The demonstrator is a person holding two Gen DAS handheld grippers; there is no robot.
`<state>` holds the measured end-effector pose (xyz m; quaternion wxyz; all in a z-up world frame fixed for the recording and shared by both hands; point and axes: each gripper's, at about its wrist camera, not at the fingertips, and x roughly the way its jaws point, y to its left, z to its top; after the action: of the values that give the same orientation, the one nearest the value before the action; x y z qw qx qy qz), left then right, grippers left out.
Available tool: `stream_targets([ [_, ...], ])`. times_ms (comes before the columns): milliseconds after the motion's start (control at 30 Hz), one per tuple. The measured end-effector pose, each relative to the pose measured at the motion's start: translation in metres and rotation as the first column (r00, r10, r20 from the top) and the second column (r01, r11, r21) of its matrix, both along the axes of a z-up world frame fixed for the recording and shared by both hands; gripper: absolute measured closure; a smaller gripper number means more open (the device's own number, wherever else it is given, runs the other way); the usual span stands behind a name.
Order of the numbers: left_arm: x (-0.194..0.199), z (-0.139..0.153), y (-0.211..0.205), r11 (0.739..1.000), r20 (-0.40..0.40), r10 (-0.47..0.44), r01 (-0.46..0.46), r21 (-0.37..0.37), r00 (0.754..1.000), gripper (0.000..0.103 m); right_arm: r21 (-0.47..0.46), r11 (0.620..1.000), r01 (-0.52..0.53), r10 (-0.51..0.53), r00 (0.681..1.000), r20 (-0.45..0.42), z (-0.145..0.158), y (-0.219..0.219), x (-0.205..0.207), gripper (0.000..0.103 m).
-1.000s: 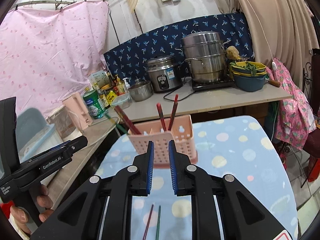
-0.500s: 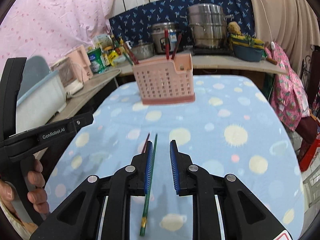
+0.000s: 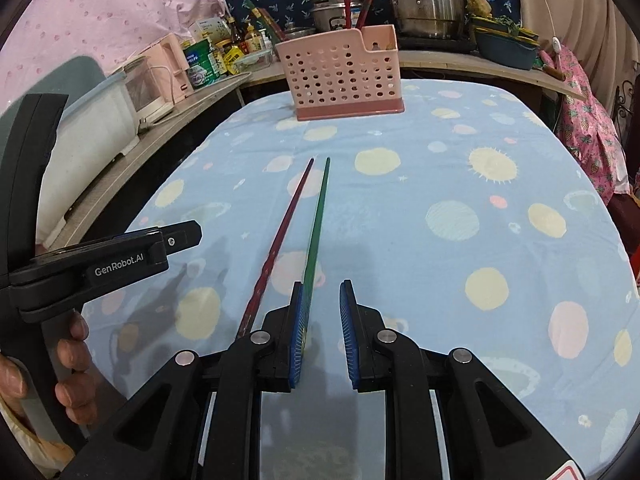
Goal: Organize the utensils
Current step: 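Move both open tools back to the last two chopsticks, then grasp the green chopstick with the right tool while the left tool grasps the dark red one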
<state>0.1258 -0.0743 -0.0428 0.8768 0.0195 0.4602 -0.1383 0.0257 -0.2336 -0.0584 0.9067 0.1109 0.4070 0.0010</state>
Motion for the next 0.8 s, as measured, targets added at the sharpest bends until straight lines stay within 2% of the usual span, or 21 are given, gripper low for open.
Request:
stream_targets([
  [367,-0.015,-0.015,0.005,1.000,-0.037,-0.009,0.010,0.020,0.999,0.049,-0.005,0.998,-0.065,0.065,0.997,-0.050,-0.019,0.024,-0.005,0.085],
  [567,-0.018,-0.016,0.006,1.000,-0.040,-0.015,0.016,0.021,0.999,0.046,-0.011,0.998,-0.063,0.062,0.995,-0.077,-0.029,0.027,-0.004,0.085],
  [800,-0.022,-0.019,0.000,0.999,-0.050,-0.039,0.040,0.026,0.998,0.046,-0.017,0.999,-0.042,0.041,0.996,-0.079,-0.033,0.019,-0.005,0.095],
])
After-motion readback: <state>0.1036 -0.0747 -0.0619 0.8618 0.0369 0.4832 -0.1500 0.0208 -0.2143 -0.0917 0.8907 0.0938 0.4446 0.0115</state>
